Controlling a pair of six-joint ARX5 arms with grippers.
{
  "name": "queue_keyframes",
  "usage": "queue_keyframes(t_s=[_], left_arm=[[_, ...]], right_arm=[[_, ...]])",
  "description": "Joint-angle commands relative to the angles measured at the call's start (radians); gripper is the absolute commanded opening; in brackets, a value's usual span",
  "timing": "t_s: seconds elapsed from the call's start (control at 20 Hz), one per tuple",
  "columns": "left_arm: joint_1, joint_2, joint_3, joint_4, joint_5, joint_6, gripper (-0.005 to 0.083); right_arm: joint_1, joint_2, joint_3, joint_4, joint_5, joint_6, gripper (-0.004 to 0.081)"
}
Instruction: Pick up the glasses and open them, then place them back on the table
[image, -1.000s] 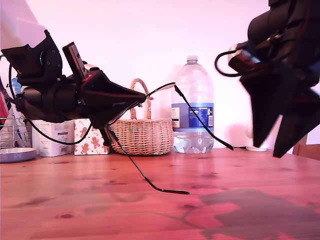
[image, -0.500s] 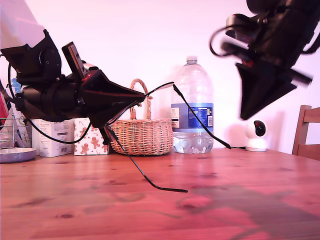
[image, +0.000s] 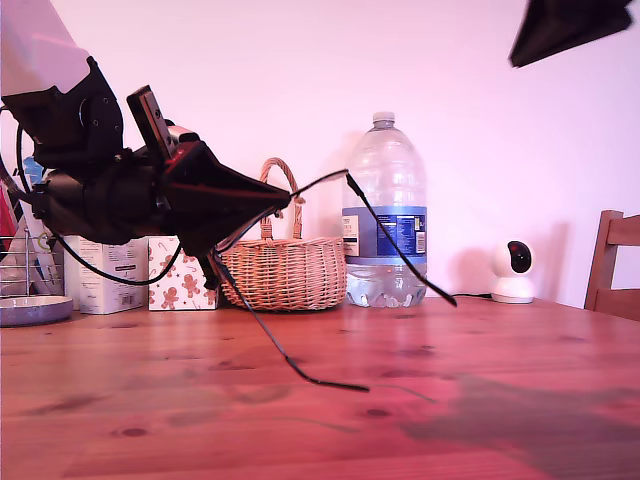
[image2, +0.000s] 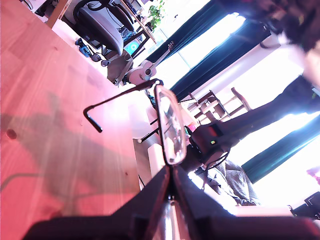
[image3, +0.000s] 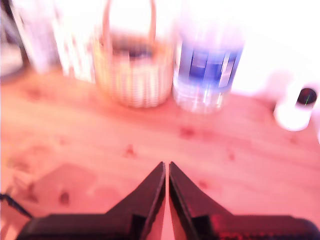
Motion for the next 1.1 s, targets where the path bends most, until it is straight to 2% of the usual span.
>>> queue_keyframes(t_s=[0.0,0.15,0.35,0.45,0.6,0.95,1.05], left_arm=[[0.000,0.013,0.007,0.004,-0.004,0.001,-0.0021],[0.000,0.009,0.008,0.005,-0.026,0.002,-0.0021],[0.000,-0.010,0.011,-0.001,-0.035,0.006,-0.0021],[-0.001,-0.038,0.011,-0.004,-0.070,0.009,-0.0021],[-0.010,-0.110,0.011,-0.005,-0.169,0.020,-0.0021],[-0.032,-0.344,0.011,0.004,-0.418,0.019,-0.0021],[-0.046,-0.409,0.011,0.003,-0.520,0.019,-0.0021]], right_arm=[[-0.002,-0.073,-0.140,0.081,0.013,-0.002,0.0001],[-0.001,-0.223,-0.311,0.187,0.039,-0.001,0.0001],[0.000,-0.357,-0.414,0.112,0.046,0.010,0.0001],[0.001,-0.402,-0.423,0.109,0.046,0.027,0.0001],[0.001,-0.435,-0.423,0.102,0.048,0.029,0.0001],[0.001,-0.437,-0.423,0.103,0.048,0.079,0.0002],[0.001,-0.437,-0.423,0.108,0.047,0.082,0.0001]])
